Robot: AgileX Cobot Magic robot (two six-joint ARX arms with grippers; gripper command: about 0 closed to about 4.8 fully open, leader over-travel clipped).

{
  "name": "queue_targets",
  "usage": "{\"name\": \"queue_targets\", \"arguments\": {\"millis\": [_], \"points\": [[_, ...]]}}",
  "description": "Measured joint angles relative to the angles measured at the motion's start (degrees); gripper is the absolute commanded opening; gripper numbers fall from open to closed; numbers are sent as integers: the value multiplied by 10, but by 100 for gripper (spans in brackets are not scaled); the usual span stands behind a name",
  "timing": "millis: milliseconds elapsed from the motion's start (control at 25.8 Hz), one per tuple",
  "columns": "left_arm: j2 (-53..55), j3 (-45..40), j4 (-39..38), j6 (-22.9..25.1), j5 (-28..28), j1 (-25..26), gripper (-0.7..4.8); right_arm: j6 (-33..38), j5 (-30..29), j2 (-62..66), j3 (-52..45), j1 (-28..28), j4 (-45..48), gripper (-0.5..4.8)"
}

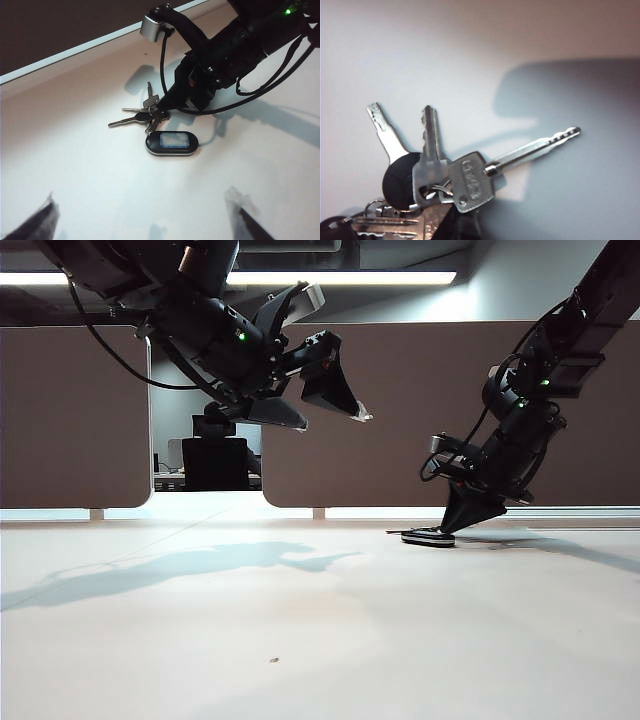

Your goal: Hang the bunch of keys on the hook.

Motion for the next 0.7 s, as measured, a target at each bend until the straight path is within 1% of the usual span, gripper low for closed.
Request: {"name": "queue_targets", "arguments": {"millis": [232, 349, 581, 697], "points": [[0, 0, 0, 0, -10, 0, 479, -2, 16, -12, -4, 0, -5, -9], [0, 0, 0, 0, -10, 0, 479, -15, 20, -37, -6, -2, -9, -9], [0, 0, 0, 0, -10, 0, 479, -33, 19, -94, -2, -2, 39, -8], [0, 0, 0, 0, -10, 0, 479, -33, 19, -98, -2, -3, 42, -8]]}}
